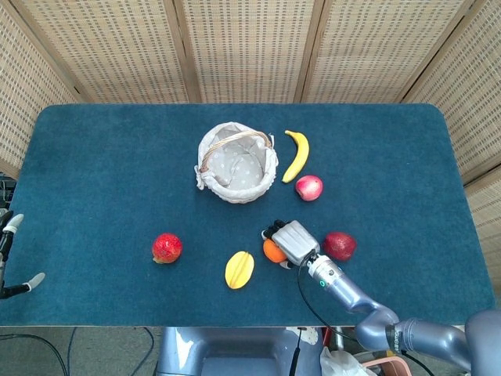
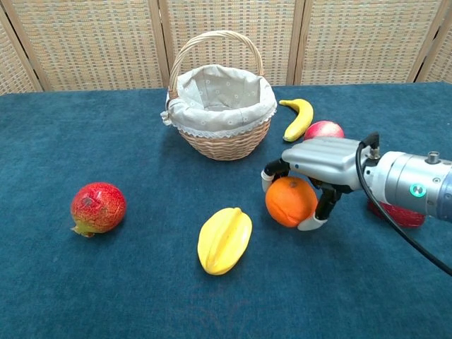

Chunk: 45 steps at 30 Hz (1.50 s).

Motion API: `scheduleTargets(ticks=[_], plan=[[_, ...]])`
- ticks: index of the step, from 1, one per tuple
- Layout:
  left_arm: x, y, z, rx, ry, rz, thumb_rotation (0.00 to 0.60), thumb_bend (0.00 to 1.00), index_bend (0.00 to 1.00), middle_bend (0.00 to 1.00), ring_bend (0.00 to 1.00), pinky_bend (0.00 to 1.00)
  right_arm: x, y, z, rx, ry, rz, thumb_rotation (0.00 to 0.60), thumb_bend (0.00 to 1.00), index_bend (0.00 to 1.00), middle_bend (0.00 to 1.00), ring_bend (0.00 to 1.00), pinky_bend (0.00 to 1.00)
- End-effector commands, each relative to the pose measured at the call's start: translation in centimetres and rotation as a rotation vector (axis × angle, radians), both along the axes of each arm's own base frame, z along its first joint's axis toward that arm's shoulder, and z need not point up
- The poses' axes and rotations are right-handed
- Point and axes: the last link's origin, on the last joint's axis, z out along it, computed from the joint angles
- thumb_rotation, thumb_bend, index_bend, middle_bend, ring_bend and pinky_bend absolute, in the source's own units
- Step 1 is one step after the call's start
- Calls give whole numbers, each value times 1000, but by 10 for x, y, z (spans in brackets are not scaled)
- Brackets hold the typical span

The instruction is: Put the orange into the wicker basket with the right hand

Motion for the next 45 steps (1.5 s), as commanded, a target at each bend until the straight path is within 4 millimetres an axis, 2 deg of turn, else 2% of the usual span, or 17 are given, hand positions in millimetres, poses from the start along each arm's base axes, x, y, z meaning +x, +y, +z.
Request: scheduleTargets(ticks=[1,3,5,6,10,14,19,24,26,28,30,31,34,40,43,45], plan=[[0,1,0,-1,-1,2,600,0,0,0,0,0,20,-4,21,-37,-134,27,600,399,568,501,367,657],[-1,2,0,-1,-4,5,600,0,0,0,0,0,35,-15,42,-93,-216,55,600,407,568,515,378,662],[-1,3,1,0,-6,8,600,0,0,0,0,0,42,-25,54,-123,-246,66,600,412,568,523,385,665],[-2,3,2,1,-10,12,600,0,0,0,0,0,49,-35,65,-151,-272,66,600,413,568,524,386,665],[-4,6,6,12,-18,23,600,0,0,0,0,0,69,-64,85,-204,-320,65,600,413,568,523,386,671],[-4,8,6,11,-21,28,600,0,0,0,0,0,84,-88,85,-207,-345,26,600,413,568,523,386,675],[-3,13,6,10,-24,30,600,0,0,0,0,0,99,-111,63,-223,-332,-35,600,413,568,523,386,676],[-3,17,3,-5,-20,37,600,0,0,0,0,0,105,-121,50,-247,-332,-81,600,413,568,523,386,676],[-4,19,2,-11,-18,42,600,0,0,0,0,0,106,-126,45,-255,-338,-109,600,326,531,476,361,624],[-5,20,2,-14,-19,49,600,0,0,0,0,0,105,-129,40,-237,-331,-146,600,90,374,297,195,428],[-5,21,2,-14,-20,54,600,0,0,0,0,0,103,-132,37,-216,-309,-178,600,1,248,154,46,272],[-6,21,2,-14,-21,55,600,0,0,0,0,0,103,-133,37,-215,-299,-185,600,0,205,107,11,219],[-6,21,2,-12,-19,57,600,0,0,0,0,0,106,-135,41,-218,-285,-206,600,0,153,69,0,158],[-6,18,3,-9,-21,52,600,0,0,0,0,0,110,-130,52,-240,-300,-215,600,0,143,64,0,153],[-5,15,4,-3,-28,44,600,0,0,0,0,0,110,-121,64,-252,-314,-205,600,0,143,64,0,154],[-4,14,5,-5,-28,38,600,0,0,0,0,0,105,-108,77,-261,-316,-184,600,0,143,64,0,153]])
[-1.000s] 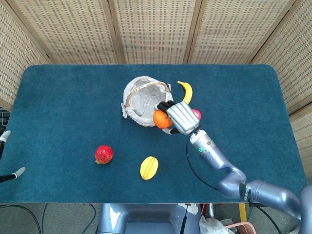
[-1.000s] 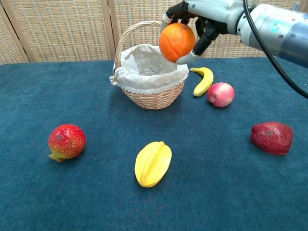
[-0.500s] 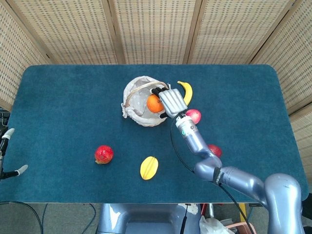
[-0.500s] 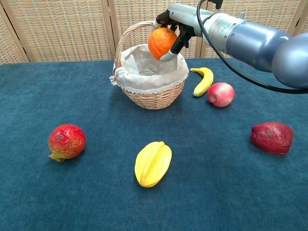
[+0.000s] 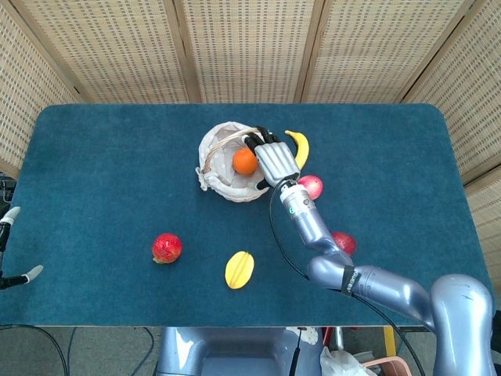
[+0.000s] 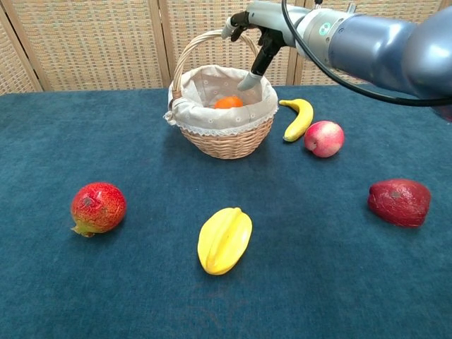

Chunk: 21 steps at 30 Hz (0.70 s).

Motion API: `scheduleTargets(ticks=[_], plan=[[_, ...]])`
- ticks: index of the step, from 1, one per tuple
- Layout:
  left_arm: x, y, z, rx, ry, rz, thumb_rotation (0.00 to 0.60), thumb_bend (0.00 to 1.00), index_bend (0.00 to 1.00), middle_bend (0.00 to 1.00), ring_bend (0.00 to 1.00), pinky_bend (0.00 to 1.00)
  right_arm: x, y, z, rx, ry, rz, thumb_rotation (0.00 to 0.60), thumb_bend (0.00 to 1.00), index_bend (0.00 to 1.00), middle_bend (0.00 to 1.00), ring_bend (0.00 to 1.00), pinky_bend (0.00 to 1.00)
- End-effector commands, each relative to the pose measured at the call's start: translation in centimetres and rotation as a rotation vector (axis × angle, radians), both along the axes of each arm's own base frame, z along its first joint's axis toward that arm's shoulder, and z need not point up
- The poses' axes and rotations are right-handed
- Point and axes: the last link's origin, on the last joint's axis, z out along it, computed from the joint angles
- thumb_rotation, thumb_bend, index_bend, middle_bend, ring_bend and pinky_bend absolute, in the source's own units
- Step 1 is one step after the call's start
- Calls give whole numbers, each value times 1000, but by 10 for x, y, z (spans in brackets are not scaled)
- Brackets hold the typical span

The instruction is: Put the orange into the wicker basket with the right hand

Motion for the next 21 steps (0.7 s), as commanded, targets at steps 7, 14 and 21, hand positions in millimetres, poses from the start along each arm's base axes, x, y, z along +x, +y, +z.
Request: scheduleTargets(ticks=[7,14,21], plan=[[0,-5,1,-10,-9,-17,600,0,0,0,0,0,-69,80,63,-67,99,75,600,0,143,64,0,117],[6,-17,-1,-19,-1,-65,600,0,0,0,0,0,-180,156,100,-122,216,34,600,0,17,0,0,4],[7,-25,-2,-12,9,-87,600,0,0,0,0,0,-239,214,108,-148,192,-64,600,0,0,0,0,0]])
